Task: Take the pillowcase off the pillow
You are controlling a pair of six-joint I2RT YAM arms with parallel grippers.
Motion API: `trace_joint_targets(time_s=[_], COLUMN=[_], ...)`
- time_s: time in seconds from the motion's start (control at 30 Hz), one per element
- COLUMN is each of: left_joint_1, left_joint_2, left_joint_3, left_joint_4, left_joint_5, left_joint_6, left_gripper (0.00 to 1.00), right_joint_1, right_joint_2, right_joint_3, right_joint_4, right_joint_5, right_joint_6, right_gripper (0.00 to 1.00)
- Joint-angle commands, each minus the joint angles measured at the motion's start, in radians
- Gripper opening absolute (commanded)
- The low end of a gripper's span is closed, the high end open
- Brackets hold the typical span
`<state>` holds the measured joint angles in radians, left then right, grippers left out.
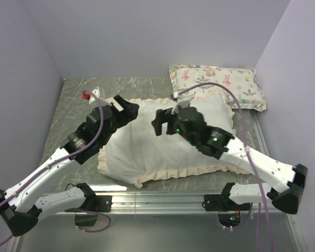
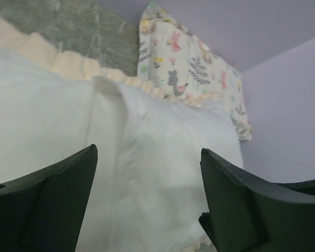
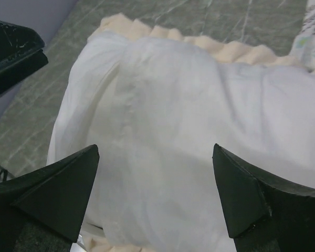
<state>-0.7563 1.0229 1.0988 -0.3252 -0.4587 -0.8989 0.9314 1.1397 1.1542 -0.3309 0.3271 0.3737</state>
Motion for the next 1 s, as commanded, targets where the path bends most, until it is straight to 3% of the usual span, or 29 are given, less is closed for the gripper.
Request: trace_joint_targets(time_s=[0.0, 0.3, 0.4, 0.43, 0.47, 0.63, 0.73, 0.8, 0.87, 0.9, 0.97], left_joint_1=[-0.003, -0.003, -0.003, -0.003, -0.003, -0.003, -0.005, -0.003, -0.003, -0.005, -0.003], left_joint_2=[-0.058, -0.165, -0.182, -0.196, -0.211, -0.270, -0.268, -0.270, -0.273, -0.276, -0.273], left_joint_3=[-0.121, -0.402, -0.444, -0.456, -0.467, -0.475, -0.471, -0.482, -0.490, -0.497, -0.493], left_joint_4=[-0.149, -0.072, -0.151, -0.155, -0.153, -0.176, -0.169, -0.153, -0.140, -0.135, -0.144], left_joint_5=[-0.083, 0.025, -0.043, -0.067, -0.077, -0.121, -0.115, -0.107, -0.101, -0.101, -0.109], left_joint_6=[-0.092, -0.116, -0.223, -0.236, -0.248, -0.278, -0.258, -0.258, -0.256, -0.252, -0.248], left_gripper=[0.85, 0.83, 0.68, 0.55, 0.49, 0.15, 0.01, 0.01, 0.01, 0.01, 0.00], right_joint_1=[0.081, 0.172, 0.184, 0.185, 0.190, 0.205, 0.204, 0.190, 0.141, 0.123, 0.046], right_joint_2=[0.116, 0.336, 0.393, 0.406, 0.437, 0.502, 0.567, 0.635, 0.670, 0.664, 0.594], right_joint_3=[0.055, 0.130, 0.131, 0.131, 0.133, 0.125, 0.139, 0.198, 0.242, 0.254, 0.245], right_joint_4=[0.055, 0.039, 0.039, 0.038, 0.038, 0.052, 0.040, -0.011, -0.112, -0.135, -0.143], right_joint_5=[0.029, 0.063, 0.053, 0.052, 0.043, 0.044, 0.053, 0.119, 0.138, 0.144, 0.103], right_joint_6=[-0.058, -0.088, -0.093, -0.091, -0.093, -0.085, -0.090, -0.084, -0.062, -0.053, -0.036], right_gripper=[0.96, 0.98, 1.00, 1.00, 1.00, 1.00, 0.99, 0.88, 0.26, 0.06, 0.00])
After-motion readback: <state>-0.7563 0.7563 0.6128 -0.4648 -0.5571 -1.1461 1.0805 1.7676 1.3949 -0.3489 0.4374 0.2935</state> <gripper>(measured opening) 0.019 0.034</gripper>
